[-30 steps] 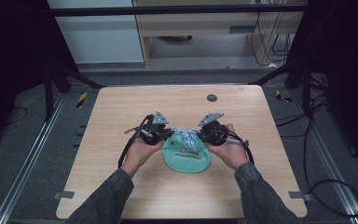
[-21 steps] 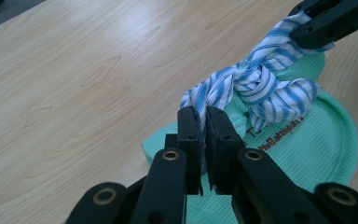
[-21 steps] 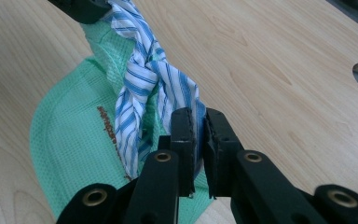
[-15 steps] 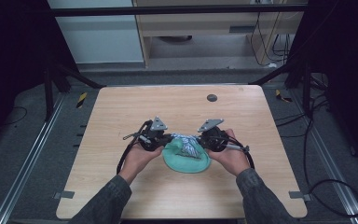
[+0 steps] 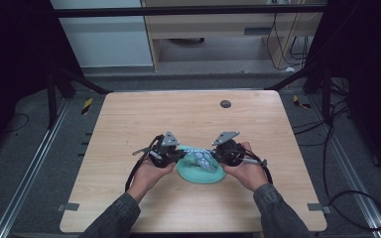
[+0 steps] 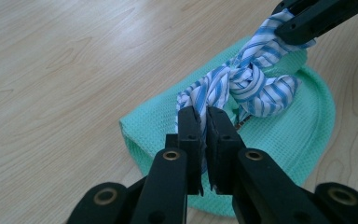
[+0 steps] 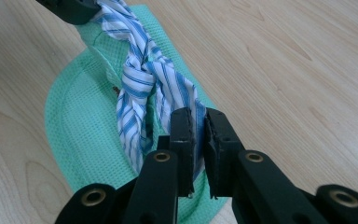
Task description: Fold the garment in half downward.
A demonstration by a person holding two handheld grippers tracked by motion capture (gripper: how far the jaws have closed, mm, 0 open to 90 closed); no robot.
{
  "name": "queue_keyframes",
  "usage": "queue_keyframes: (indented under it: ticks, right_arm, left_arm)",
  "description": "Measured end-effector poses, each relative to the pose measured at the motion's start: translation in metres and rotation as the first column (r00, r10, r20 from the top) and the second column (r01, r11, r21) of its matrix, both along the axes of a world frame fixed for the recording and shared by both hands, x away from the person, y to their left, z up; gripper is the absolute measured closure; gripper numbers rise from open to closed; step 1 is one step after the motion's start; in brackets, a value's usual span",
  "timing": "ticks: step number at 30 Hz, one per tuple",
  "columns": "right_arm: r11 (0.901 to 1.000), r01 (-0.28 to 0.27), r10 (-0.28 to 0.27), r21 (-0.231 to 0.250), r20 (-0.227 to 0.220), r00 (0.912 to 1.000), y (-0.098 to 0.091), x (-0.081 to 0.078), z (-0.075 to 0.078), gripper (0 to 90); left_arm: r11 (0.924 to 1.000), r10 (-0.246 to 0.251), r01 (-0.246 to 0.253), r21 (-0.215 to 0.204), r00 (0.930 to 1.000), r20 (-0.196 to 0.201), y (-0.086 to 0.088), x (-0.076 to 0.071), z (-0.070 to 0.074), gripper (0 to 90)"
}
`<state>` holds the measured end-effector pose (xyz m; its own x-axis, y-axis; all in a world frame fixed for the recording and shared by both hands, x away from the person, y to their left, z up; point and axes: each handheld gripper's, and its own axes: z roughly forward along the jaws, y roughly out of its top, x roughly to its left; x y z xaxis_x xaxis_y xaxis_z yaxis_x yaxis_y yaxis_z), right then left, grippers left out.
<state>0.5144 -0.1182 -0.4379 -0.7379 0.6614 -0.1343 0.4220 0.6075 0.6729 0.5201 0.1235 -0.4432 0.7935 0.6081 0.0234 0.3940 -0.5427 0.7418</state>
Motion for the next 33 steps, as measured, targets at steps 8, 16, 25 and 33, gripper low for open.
queue_keyframes:
  ticks: [8, 16, 25, 33]
  right_arm:
    - [0.9999, -0.016, 0.016, 0.007, -0.009, 0.9998, 0.002, -0.009, -0.002, 81.3]
    - [0.9996, -0.028, 0.028, 0.008, -0.016, 0.9995, 0.002, -0.018, -0.005, 80.9]
    - [0.9991, -0.041, 0.041, 0.011, -0.030, 0.9987, 0.002, -0.027, -0.010, 82.4]
    - [0.9984, -0.056, 0.057, 0.005, -0.034, 0.9978, 0.003, -0.035, -0.012, 83.6]
  left_arm:
    - [1.0000, 0.002, -0.002, -0.009, 1.0000, -0.009, 0.004, -0.006, -0.005, 85.2]
    - [1.0000, -0.003, 0.003, -0.006, 0.9998, -0.019, 0.007, -0.012, -0.012, 84.8]
    - [0.9999, -0.006, 0.005, -0.014, 0.9997, -0.025, 0.009, -0.017, -0.017, 84.1]
    - [0.9997, -0.020, 0.020, -0.012, 0.9995, -0.026, 0.012, -0.022, -0.019, 85.1]
